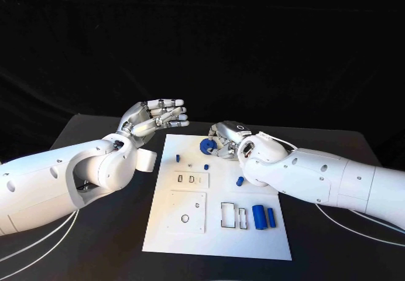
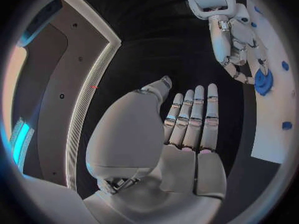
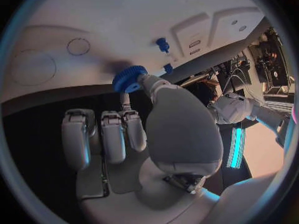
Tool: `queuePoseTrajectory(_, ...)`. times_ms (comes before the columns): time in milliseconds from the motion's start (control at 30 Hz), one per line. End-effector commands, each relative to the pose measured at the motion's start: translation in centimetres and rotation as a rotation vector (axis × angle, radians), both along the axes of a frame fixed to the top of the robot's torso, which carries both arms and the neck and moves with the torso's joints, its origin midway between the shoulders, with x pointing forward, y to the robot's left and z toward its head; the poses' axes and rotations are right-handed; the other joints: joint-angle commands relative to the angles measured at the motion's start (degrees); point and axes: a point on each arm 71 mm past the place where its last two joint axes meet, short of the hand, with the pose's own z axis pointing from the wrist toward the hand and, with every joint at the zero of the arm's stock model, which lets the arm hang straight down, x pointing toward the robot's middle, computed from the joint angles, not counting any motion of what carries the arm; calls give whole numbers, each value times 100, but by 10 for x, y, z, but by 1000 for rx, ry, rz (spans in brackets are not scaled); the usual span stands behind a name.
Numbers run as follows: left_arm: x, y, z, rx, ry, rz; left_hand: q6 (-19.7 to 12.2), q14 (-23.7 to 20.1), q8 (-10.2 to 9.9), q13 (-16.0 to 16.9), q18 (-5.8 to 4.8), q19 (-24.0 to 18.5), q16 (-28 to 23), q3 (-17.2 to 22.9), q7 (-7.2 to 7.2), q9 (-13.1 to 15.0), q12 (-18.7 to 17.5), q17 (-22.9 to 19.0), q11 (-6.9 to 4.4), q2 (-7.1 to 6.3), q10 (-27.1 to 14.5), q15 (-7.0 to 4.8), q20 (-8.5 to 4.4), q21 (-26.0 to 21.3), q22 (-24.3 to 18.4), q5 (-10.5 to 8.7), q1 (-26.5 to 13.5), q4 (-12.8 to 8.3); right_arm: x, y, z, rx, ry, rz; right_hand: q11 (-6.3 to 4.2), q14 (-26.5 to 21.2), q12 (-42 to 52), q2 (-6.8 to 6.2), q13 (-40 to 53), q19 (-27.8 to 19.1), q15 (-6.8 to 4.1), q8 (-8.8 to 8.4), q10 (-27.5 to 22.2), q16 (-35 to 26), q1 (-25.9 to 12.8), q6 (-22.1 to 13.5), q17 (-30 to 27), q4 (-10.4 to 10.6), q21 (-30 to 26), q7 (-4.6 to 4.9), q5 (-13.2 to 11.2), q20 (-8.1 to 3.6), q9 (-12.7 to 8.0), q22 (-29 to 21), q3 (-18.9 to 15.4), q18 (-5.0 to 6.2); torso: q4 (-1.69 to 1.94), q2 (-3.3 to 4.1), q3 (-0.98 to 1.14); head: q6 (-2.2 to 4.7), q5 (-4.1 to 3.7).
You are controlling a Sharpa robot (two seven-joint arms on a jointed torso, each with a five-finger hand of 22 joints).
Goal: Assemble the parts on the task board
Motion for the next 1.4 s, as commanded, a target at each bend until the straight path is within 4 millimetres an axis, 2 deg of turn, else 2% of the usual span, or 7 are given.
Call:
queuePoseTrajectory(33,0,-3,2,-11,-7,-16,25,-22,-16,-5,29,24,-29,25,226,-3,-39,8,14,-55,29,11,4,9,-6,-3,-23,0,-1,3,-1,-10,-16,10,-26,503,32,-24,969,183,-38,-3,225,20,-32,41,1110,6,25,0,27,-47,9,949,39,-93,-6,4,-1,-7,-5)
queuePoseTrajectory(267,0,-4,2,-11,-8,-18,25,-22,-16,-5,29,24,-29,25,226,-3,-39,8,14,-55,29,11,4,9,-6,-3,-23,0,-4,9,-3,-6,-12,24,-26,503,32,-24,969,183,-38,-3,225,20,-32,41,1110,6,25,0,27,-47,9,949,39,-93,4,0,0,-18,-12)
queuePoseTrajectory(800,0,-4,1,-10,-6,-17,25,-22,-16,-5,29,24,-29,25,226,-3,-39,8,14,-55,29,11,4,9,-6,-3,-23,0,-2,11,-6,-20,1,28,-17,501,17,-67,953,171,-33,-58,213,17,-71,33,1100,-16,13,12,22,-47,9,936,56,-89,2,5,-5,-50,-3)
queuePoseTrajectory(1000,0,-4,2,-10,-7,-16,25,-22,-16,-5,29,24,-29,25,226,-3,-39,8,14,-55,29,11,4,9,-6,-3,-23,0,-1,11,-6,-21,2,29,-8,499,7,-96,944,171,-26,-102,205,15,-103,17,1093,-27,13,23,21,-44,9,938,65,-90,-3,3,4,-63,0)
queuePoseTrajectory(1400,1,-2,1,-9,-6,-13,25,-22,-16,-5,29,24,-29,25,226,-3,-39,8,14,-55,29,11,4,9,-6,-3,-23,0,-5,13,-6,-8,-6,43,10,491,-28,-137,907,148,-12,-179,175,7,-151,-24,1059,-44,-10,44,20,-34,7,912,77,-82,-7,-3,7,-79,11)
